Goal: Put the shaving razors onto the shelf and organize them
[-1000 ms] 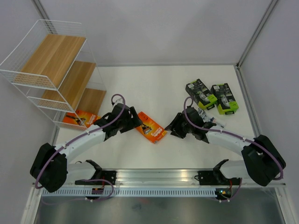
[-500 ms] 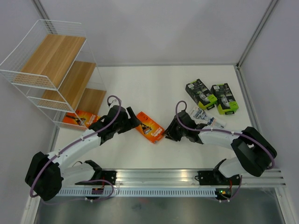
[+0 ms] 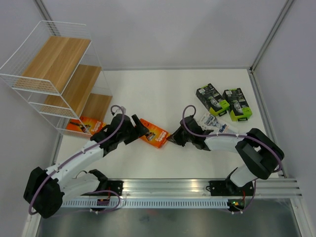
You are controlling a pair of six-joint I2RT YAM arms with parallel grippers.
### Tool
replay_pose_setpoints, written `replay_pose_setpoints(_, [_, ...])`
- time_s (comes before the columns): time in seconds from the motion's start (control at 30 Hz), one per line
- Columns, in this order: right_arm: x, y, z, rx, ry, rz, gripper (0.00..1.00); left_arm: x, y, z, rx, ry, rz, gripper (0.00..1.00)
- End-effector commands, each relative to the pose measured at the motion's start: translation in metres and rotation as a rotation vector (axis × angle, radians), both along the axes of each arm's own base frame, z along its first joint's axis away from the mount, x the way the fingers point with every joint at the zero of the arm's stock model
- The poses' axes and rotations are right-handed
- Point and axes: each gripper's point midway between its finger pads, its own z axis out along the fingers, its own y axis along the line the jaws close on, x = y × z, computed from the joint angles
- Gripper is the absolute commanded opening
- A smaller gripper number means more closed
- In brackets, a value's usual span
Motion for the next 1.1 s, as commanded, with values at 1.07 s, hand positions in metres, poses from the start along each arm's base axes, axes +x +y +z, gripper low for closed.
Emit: replay_pose_setpoints(1.07, [-0.002, 0.098, 0.098, 0.418, -0.069, -0.05, 0.01, -0.018, 0.009, 0.019, -0.54, -0.019, 0.321, 0.56])
